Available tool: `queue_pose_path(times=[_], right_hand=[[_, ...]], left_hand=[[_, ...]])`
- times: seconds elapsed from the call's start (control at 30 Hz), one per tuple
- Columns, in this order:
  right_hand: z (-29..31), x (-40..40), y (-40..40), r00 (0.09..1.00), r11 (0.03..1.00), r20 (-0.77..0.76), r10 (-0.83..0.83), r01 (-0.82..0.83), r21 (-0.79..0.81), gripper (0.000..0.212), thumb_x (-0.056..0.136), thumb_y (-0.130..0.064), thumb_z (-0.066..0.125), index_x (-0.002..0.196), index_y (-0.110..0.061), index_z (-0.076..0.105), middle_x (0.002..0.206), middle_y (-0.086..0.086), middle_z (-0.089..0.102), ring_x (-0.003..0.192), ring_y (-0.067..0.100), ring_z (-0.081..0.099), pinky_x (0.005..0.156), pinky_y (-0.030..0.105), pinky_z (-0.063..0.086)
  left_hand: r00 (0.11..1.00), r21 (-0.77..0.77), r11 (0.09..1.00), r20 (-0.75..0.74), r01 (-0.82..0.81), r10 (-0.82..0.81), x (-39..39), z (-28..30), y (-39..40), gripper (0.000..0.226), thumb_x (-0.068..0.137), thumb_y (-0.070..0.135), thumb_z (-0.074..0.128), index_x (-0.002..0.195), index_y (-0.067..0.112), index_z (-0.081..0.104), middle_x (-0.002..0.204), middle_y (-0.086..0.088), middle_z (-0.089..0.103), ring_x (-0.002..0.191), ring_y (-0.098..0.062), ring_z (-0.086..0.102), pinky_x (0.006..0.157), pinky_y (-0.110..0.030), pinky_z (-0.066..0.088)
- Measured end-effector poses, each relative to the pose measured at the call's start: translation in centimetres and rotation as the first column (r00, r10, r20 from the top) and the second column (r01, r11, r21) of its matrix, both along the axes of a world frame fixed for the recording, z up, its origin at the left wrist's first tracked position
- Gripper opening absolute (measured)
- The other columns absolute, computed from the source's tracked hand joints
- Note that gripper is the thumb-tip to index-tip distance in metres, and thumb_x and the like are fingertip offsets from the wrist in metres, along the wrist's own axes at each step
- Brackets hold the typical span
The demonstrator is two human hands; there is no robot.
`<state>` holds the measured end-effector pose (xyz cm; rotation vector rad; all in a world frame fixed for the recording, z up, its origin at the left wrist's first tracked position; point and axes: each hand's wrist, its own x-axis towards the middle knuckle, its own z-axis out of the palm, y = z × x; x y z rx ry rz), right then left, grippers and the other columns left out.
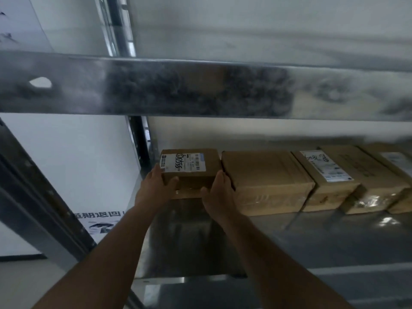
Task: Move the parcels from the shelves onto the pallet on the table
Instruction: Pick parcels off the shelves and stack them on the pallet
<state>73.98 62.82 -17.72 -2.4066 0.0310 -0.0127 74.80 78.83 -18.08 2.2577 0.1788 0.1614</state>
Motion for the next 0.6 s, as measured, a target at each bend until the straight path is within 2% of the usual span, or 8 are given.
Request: queue_pose_path(times=[0.1, 0.13, 0.2, 0.23, 0.3, 0.37, 0.5, 0.6], right_hand=[[0.3, 0.5, 0.0, 1.000, 0.999, 0.006, -0.031, 0.031, -0.037, 0.059, 0.096, -0.027, 0.045, 0.146, -0.009, 0.019, 0.140, 0.011, 0.034, 0.117, 0.023, 0.045, 0.086, 0.030, 0.036], [0.5, 0.5, 0.0, 0.999, 0.998, 0.012, -0.034, 0.034, -0.051, 0.058, 0.096, -0.027, 0.044, 0.145, -0.009, 0.020, 0.139, 0.011, 0.035, 0.117, 0.024, 0.045, 0.086, 0.030, 0.036], [0.6, 0.5, 0.1, 0.999, 0.998, 0.028, -0.022, 0.024, -0.054, 0.055, 0.096, -0.029, 0.045, 0.143, -0.009, 0.025, 0.134, 0.011, 0.040, 0.114, 0.023, 0.047, 0.089, 0.033, 0.039], [0.5, 0.5, 0.2, 0.999, 0.999, 0.038, -0.010, 0.012, -0.041, 0.051, 0.095, -0.030, 0.046, 0.140, -0.010, 0.030, 0.130, 0.010, 0.044, 0.107, 0.020, 0.048, 0.086, 0.032, 0.041], [0.4, 0.5, 0.4, 0.998, 1.000, 0.058, 0.002, -0.001, -0.027, 0.044, 0.095, -0.033, 0.046, 0.133, -0.012, 0.036, 0.122, 0.008, 0.048, 0.094, 0.013, 0.045, 0.077, 0.028, 0.038], [0.2, 0.8, 0.4, 0.998, 0.999, 0.059, -0.008, 0.010, -0.040, 0.043, 0.097, -0.034, 0.045, 0.132, -0.012, 0.039, 0.120, 0.007, 0.048, 0.092, 0.010, 0.042, 0.076, 0.027, 0.037], [-0.4, 1.9, 0.6, 0.999, 1.000, -0.042, 0.002, -0.002, -0.015, 0.033, 0.098, -0.036, 0.040, 0.123, -0.015, 0.047, 0.119, 0.006, 0.047, 0.090, 0.012, 0.047, 0.077, 0.029, 0.040], [-0.8, 2.3, 0.9, 0.987, 0.982, -0.160, -0.016, 0.046, 0.182, 0.035, 0.098, -0.034, 0.042, 0.126, -0.014, 0.043, 0.113, 0.004, 0.052, 0.088, 0.013, 0.051, 0.075, 0.030, 0.043]], left_hand=[[0.999, -0.043, 0.999, -0.055, -0.005, 0.003, 0.5, -0.1, 0.0, 0.043, 0.094, 0.031, 0.052, 0.135, 0.023, 0.040, 0.133, -0.002, 0.052, 0.121, -0.026, 0.050, 0.095, -0.042, 0.046], [0.998, -0.060, 0.998, -0.054, -0.034, 0.031, 0.5, -0.2, 0.0, 0.041, 0.095, 0.031, 0.051, 0.134, 0.022, 0.042, 0.132, -0.003, 0.053, 0.119, -0.026, 0.051, 0.093, -0.040, 0.046], [0.989, -0.100, 0.985, -0.051, -0.140, 0.135, 0.2, -0.2, 0.1, 0.039, 0.095, 0.034, 0.049, 0.131, 0.020, 0.044, 0.128, -0.005, 0.054, 0.113, -0.026, 0.054, 0.089, -0.039, 0.049], [0.976, -0.105, 0.971, -0.062, -0.213, 0.208, 0.0, -0.3, 0.3, 0.039, 0.095, 0.036, 0.047, 0.130, 0.019, 0.043, 0.127, -0.007, 0.053, 0.112, -0.027, 0.054, 0.088, -0.041, 0.049], [0.932, -0.060, 0.934, -0.111, -0.353, 0.345, -0.5, -0.4, 0.7, 0.042, 0.096, 0.038, 0.044, 0.131, 0.017, 0.041, 0.125, -0.012, 0.048, 0.113, -0.030, 0.050, 0.090, -0.045, 0.047], [0.901, 0.004, 0.910, -0.136, -0.415, 0.412, -1.0, -0.6, 1.0, 0.041, 0.096, 0.036, 0.043, 0.130, 0.014, 0.041, 0.124, -0.015, 0.044, 0.113, -0.032, 0.047, 0.092, -0.047, 0.045], [0.898, -0.014, 0.908, -0.148, -0.420, 0.413, -1.3, -1.1, 1.3, 0.039, 0.095, 0.032, 0.044, 0.128, 0.013, 0.043, 0.125, -0.015, 0.043, 0.113, -0.032, 0.047, 0.095, -0.049, 0.044], [0.917, -0.168, 0.904, -0.143, -0.393, 0.372, -1.6, -1.5, 1.3, 0.041, 0.096, 0.030, 0.044, 0.134, 0.017, 0.038, 0.128, -0.011, 0.050, 0.113, -0.031, 0.051, 0.095, -0.047, 0.046]])
